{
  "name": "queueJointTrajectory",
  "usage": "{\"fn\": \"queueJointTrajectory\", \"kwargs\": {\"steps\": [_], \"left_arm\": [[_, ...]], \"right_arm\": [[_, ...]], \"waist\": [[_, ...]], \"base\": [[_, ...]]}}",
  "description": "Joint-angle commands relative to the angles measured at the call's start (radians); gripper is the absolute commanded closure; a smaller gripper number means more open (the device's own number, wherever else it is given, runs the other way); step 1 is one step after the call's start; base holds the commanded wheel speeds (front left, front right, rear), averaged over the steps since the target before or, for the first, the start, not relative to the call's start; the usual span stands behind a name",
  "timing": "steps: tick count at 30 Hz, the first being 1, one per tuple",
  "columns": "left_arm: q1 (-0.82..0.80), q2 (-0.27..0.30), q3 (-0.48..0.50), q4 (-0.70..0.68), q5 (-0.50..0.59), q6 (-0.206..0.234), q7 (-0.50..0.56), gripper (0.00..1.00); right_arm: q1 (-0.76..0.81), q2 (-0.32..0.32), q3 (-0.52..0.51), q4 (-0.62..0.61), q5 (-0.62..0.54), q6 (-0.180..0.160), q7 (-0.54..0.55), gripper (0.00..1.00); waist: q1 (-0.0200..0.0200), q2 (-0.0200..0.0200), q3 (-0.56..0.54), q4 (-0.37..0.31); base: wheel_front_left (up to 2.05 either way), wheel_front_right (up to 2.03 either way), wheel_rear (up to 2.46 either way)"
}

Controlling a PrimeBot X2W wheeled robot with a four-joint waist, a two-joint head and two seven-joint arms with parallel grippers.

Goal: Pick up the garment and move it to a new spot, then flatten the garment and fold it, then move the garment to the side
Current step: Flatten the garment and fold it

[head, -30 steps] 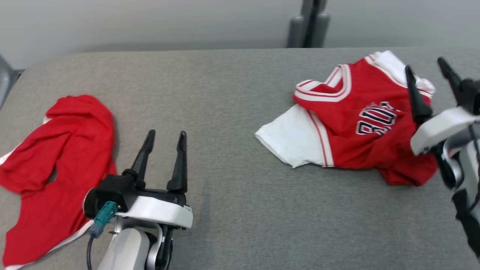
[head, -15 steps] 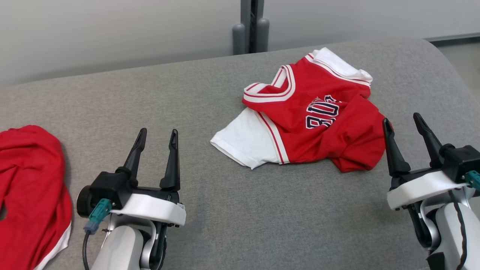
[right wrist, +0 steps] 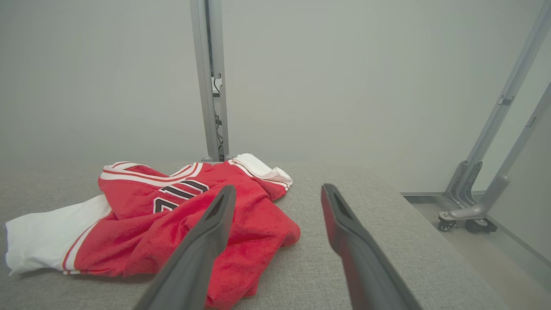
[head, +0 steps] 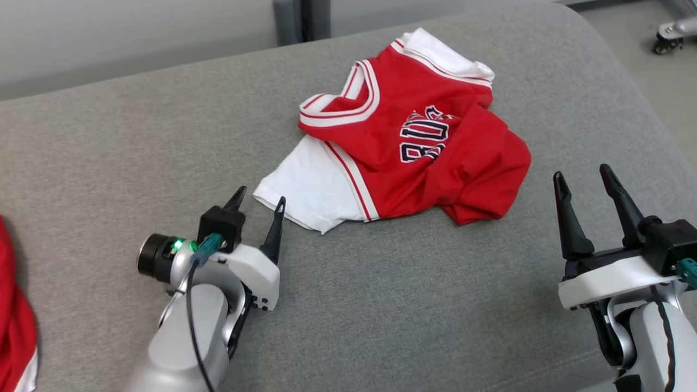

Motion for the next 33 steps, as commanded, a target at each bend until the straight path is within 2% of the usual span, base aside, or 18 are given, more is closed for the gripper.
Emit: {"fn": "queueJointTrajectory", "kwargs": {"steps": [1,5,9,11,15,16,17,18,23,28,33], "left_arm": [[-0.066,0.006,-0.02,0.071,0.022,0.007,0.013,0.0],[-0.152,0.005,-0.041,0.196,0.037,0.02,0.035,0.0],[-0.199,0.005,-0.051,0.266,0.032,0.022,0.04,0.0],[-0.221,0.005,-0.063,0.302,0.025,0.005,0.043,0.0],[-0.238,0.005,-0.088,0.336,-0.029,-0.06,0.038,0.0],[-0.239,0.005,-0.095,0.34,-0.047,-0.073,0.039,0.51],[-0.241,0.005,-0.101,0.346,-0.063,-0.08,0.042,0.93],[-0.244,0.005,-0.111,0.351,-0.07,-0.085,0.043,1.0],[-0.252,0.006,-0.133,0.352,-0.129,-0.084,0.021,1.0],[-0.263,0.006,-0.094,0.317,-0.179,-0.025,-0.004,1.0],[-0.209,0.023,0.018,0.124,-0.186,0.047,-0.006,1.0]], "right_arm": [[0.007,0.004,-0.009,-0.008,-0.009,0.0,-0.001,0.0],[0.002,0.015,-0.011,-0.011,-0.015,0.0,-0.001,0.0],[-0.002,0.023,-0.01,-0.012,-0.019,0.0,-0.001,0.0],[-0.002,0.027,-0.01,-0.012,-0.02,0.0,-0.001,0.0],[-0.006,0.029,-0.013,-0.004,-0.019,0.0,-0.001,0.0],[-0.007,0.028,-0.014,-0.002,-0.019,0.0,-0.001,0.0],[-0.007,0.027,-0.016,0.0,-0.02,0.0,-0.001,0.0],[-0.007,0.028,-0.018,0.001,-0.022,0.0,-0.001,0.0],[-0.007,0.027,-0.024,0.005,-0.03,0.0,-0.001,0.0],[-0.001,0.018,-0.032,0.009,-0.036,0.0,-0.001,0.0],[0.01,0.009,-0.042,0.014,-0.041,0.0,-0.001,0.0]], "waist": [[0.0,0.0,0.026,-0.023],[0.0,0.0,0.044,-0.037],[0.0,0.0,0.052,-0.043],[0.0,0.0,0.055,-0.046],[0.0,0.0,0.057,-0.047],[0.0,0.0,0.057,-0.046],[0.0,0.0,0.056,-0.045],[0.0,0.0,0.055,-0.044],[0.0,0.0,0.049,-0.023],[0.0,0.0,0.033,0.013],[0.0,0.0,0.004,0.072]], "base": [[0.0,0.0,0.0],[0.0,0.0,0.0],[0.0,0.0,0.0],[0.0,0.0,0.0],[0.0,0.0,0.0],[0.0,0.0,0.0],[0.0,0.0,0.0],[0.0,0.0,0.0],[0.0,0.0,0.0],[0.0,0.0,0.0],[0.0,0.0,0.0]]}}
